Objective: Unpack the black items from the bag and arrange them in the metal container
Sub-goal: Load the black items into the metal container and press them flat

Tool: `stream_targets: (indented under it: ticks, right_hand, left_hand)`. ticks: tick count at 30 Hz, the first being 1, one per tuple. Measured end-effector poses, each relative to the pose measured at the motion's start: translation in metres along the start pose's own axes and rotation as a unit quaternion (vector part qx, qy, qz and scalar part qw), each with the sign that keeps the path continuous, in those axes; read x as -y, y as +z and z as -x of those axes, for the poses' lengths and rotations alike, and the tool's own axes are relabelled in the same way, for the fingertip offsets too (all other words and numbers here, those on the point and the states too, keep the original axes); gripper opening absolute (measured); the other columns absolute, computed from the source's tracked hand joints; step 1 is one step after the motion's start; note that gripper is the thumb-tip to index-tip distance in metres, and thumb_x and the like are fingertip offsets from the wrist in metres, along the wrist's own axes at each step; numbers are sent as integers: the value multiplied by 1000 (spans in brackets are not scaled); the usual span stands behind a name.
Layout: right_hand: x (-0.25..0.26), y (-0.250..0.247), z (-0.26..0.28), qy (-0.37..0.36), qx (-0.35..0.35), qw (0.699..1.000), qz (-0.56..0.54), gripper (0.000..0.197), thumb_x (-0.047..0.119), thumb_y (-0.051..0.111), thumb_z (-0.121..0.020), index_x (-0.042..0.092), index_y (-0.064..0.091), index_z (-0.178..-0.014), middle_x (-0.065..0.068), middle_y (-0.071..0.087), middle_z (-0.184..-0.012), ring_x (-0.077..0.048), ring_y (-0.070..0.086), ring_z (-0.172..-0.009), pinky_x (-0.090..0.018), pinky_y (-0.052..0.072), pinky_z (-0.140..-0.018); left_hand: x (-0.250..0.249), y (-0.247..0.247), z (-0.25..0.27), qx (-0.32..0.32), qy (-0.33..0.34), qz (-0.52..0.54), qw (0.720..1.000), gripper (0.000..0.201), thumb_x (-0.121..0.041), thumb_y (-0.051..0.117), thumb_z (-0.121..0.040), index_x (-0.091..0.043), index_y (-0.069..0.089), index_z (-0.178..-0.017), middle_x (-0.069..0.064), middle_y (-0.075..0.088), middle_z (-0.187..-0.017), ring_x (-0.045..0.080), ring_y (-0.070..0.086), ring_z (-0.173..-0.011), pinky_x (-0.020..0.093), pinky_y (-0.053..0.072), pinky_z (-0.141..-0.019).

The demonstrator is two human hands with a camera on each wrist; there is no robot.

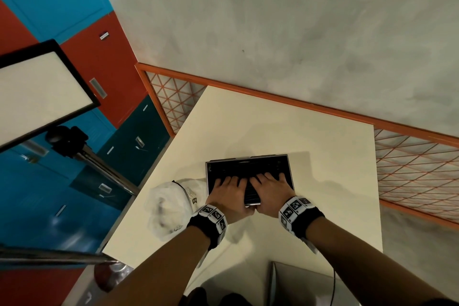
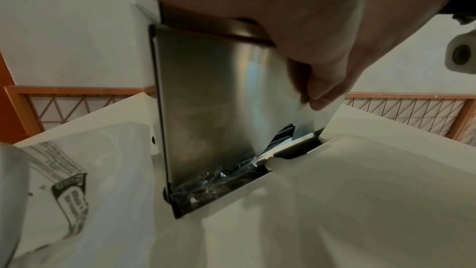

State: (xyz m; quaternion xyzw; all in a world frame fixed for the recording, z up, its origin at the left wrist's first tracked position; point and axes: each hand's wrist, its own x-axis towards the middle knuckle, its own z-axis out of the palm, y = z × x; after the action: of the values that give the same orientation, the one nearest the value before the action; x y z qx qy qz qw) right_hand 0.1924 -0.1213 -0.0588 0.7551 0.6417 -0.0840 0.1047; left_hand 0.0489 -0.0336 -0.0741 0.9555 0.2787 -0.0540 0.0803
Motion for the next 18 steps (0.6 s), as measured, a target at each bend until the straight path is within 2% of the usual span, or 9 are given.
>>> stream_targets:
  ticks: [4,6,8,12,18]
  right_hand:
    - [-1,0,-2,-4,12,1000,-11,74,49,63,-72,22,38,-136,-1,44,-144,-24,45,-126,-53,35,-99]
    - [-2,-1,-4,-6,21,1000,-22,78,50,64,-71,23,36,-138,-1,37,-151,-24,42,-130,-53,34,-101]
    - [-3,-2,-5,-9,30,999,-32,79,49,65,-71,23,34,-139,0,33,-154,-24,41,-131,-53,34,-102]
    - [-5,-3,-6,-14,31,999,-42,78,49,66,-69,23,36,-137,4,38,-148,-22,44,-128,-51,36,-100]
    - [-6,-3,-8,-20,33,998,-47,77,49,66,-69,23,38,-135,4,44,-140,-22,45,-125,-51,36,-99]
  left_hand:
    - [0,2,0,-7,-1,2,1000,80,-70,49,-68,-21,45,-132,1,50,-130,26,49,-117,46,40,-97]
    - [0,2,0,-17,6,-4,1000,80,-70,48,-68,-20,47,-131,1,45,-128,25,45,-117,46,40,-96]
    - [0,2,0,-18,9,-7,1000,80,-71,47,-69,-20,48,-130,2,47,-125,25,47,-115,45,40,-96]
    - [1,3,-1,-16,6,-9,1000,78,-71,48,-70,-19,48,-129,4,57,-121,26,53,-110,43,40,-96]
    - [1,3,-2,-7,-8,3,1000,77,-71,51,-68,-22,47,-127,3,58,-122,27,56,-111,44,42,-97]
